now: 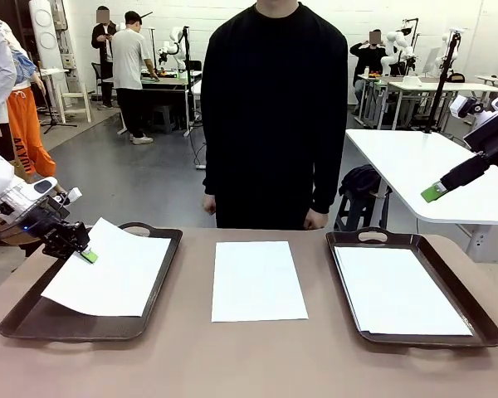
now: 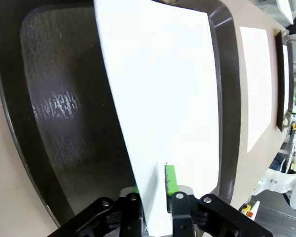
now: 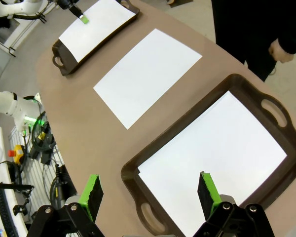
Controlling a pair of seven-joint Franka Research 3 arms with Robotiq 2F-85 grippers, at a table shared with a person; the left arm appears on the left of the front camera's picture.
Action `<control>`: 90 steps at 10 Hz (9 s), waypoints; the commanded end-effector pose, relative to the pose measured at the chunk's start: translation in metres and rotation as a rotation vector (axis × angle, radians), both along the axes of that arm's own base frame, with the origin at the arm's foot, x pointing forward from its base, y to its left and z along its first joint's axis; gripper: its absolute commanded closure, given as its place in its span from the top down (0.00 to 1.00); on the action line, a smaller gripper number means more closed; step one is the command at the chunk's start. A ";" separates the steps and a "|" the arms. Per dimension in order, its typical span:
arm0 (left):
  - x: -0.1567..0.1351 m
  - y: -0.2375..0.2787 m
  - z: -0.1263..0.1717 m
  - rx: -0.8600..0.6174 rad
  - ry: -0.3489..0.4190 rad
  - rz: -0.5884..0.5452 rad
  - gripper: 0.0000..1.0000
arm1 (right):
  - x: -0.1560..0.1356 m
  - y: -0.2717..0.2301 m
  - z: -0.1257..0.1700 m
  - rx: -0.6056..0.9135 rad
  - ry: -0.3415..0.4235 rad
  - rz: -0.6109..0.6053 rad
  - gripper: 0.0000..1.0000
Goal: Sort the A4 documents.
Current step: Place the A4 Paper in the designated Handle tray, then receive the A4 Paper.
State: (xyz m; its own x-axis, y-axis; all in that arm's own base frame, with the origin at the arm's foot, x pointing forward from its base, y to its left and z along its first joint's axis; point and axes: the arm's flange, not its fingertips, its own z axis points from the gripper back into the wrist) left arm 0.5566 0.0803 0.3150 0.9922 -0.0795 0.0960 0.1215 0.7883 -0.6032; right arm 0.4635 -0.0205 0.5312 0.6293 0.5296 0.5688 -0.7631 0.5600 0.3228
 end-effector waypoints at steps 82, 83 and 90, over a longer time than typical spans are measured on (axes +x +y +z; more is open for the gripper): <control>-0.124 -0.090 0.214 0.100 -0.693 -0.423 1.00 | 0.000 0.001 0.000 0.001 -0.003 -0.003 1.00; -0.124 -0.090 0.214 0.100 -0.693 -0.423 1.00 | 0.000 0.001 0.000 0.001 -0.003 -0.003 1.00; -0.124 -0.090 0.214 0.100 -0.693 -0.423 1.00 | 0.000 0.001 0.000 0.001 -0.003 -0.003 1.00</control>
